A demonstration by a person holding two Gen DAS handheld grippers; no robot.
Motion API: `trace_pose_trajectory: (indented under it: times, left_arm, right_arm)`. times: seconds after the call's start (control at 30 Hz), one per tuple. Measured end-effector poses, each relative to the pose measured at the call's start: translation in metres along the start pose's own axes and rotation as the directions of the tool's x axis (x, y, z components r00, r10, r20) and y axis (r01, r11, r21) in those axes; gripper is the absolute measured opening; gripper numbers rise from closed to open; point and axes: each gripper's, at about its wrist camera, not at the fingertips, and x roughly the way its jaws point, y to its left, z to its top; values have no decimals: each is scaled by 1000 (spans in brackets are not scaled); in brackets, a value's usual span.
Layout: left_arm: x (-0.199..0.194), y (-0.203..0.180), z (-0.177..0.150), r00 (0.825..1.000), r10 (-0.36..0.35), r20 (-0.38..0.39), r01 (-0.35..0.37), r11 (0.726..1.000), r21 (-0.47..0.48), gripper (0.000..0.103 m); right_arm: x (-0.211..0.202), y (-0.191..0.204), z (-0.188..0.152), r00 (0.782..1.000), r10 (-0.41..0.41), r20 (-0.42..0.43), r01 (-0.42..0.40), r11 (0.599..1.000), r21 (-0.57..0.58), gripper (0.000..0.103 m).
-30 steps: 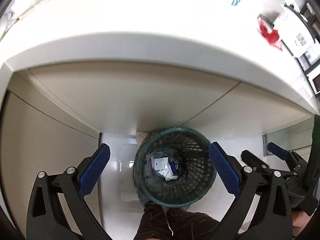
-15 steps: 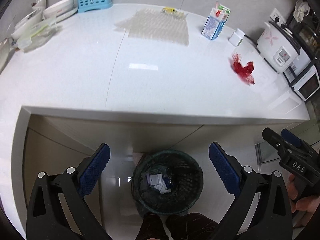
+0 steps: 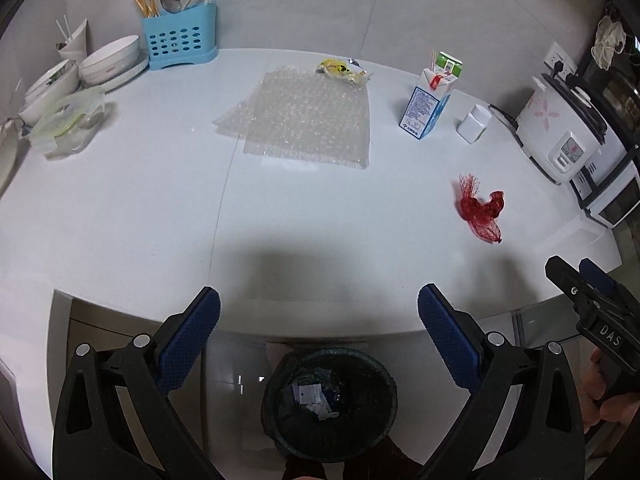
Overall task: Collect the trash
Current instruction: 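Grasp the white pill bottle with the right tool while the left tool grasps the bubble wrap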
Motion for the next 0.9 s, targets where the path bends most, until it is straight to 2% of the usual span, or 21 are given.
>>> trace_pose_trajectory:
  times: [0.43, 0.57, 0.9]
  left_arm:
    - [49, -27, 61, 999, 38, -20, -39, 999, -32, 97]
    - [72, -34, 83, 999, 29, -29, -30, 998, -51, 97]
    - [121, -40, 131, 996, 78, -33, -80, 995, -64, 97]
  right_arm:
    - [50, -43, 73, 1000, 25, 8, -24, 1000, -20, 94]
    - [73, -55, 98, 1000, 25, 3, -24, 999, -45, 93]
    - [134, -78, 150, 1000, 17, -9, -18, 995, -96, 93]
